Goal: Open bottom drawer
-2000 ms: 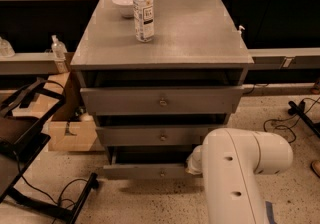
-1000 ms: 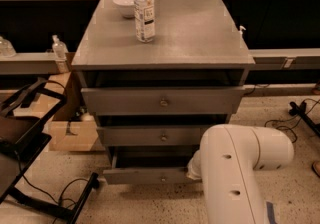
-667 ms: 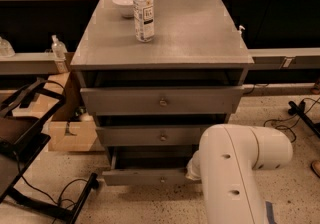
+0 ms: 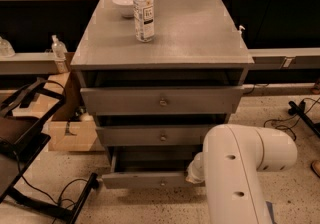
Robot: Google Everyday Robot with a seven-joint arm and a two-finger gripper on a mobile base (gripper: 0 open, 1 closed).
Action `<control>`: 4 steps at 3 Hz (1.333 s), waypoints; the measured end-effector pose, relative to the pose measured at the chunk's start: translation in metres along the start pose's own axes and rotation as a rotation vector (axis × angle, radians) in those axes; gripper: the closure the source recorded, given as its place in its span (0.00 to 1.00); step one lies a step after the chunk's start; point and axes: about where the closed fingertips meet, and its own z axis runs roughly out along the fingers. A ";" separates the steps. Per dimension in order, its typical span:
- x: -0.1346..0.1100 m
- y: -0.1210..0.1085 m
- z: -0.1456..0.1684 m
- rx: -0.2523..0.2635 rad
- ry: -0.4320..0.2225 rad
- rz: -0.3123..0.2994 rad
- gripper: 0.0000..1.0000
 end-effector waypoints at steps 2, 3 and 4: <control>0.001 0.016 -0.001 -0.025 -0.004 0.026 1.00; 0.001 0.016 -0.001 -0.025 -0.004 0.026 1.00; 0.001 0.016 -0.001 -0.025 -0.004 0.026 1.00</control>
Offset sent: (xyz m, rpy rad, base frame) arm -0.4053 0.0417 -0.0229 0.1439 0.6866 -0.3750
